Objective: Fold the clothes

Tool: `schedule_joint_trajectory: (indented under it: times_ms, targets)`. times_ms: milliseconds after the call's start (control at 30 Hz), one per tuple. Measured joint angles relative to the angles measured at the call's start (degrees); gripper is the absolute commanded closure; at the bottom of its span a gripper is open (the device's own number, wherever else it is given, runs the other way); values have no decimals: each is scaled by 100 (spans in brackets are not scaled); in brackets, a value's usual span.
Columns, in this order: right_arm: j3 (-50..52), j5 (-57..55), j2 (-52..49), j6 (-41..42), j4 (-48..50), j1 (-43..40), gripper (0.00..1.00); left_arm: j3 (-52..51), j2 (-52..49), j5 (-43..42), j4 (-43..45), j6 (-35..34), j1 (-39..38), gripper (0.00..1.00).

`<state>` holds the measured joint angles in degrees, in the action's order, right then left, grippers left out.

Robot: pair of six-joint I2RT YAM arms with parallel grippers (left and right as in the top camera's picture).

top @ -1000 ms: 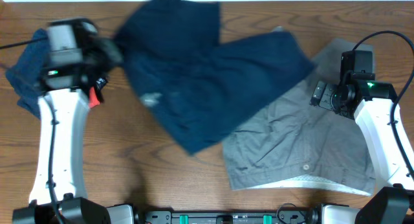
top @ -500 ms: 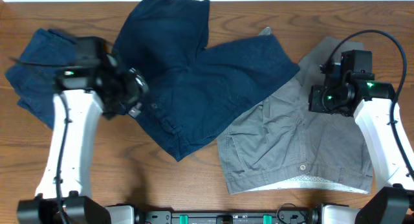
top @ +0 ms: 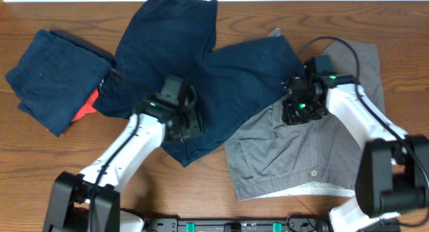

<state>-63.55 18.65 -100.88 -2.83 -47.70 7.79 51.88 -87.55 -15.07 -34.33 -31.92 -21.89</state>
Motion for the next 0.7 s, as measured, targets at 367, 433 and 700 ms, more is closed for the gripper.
schedule_joint_trajectory:
  times_ms: [367,433,700]
  targets:
    - [-57,-356,-789,-24,398,57,88,-352,-638,2,39,-302,-518,36]
    - [-109,-619,-811,44,428,-46,88,-334,-671,-2,-35,-304,-518,36]
    - [-345,-1943,-914,769,560,-1668,87,-326,-697,0,-448,-304,-516,36]
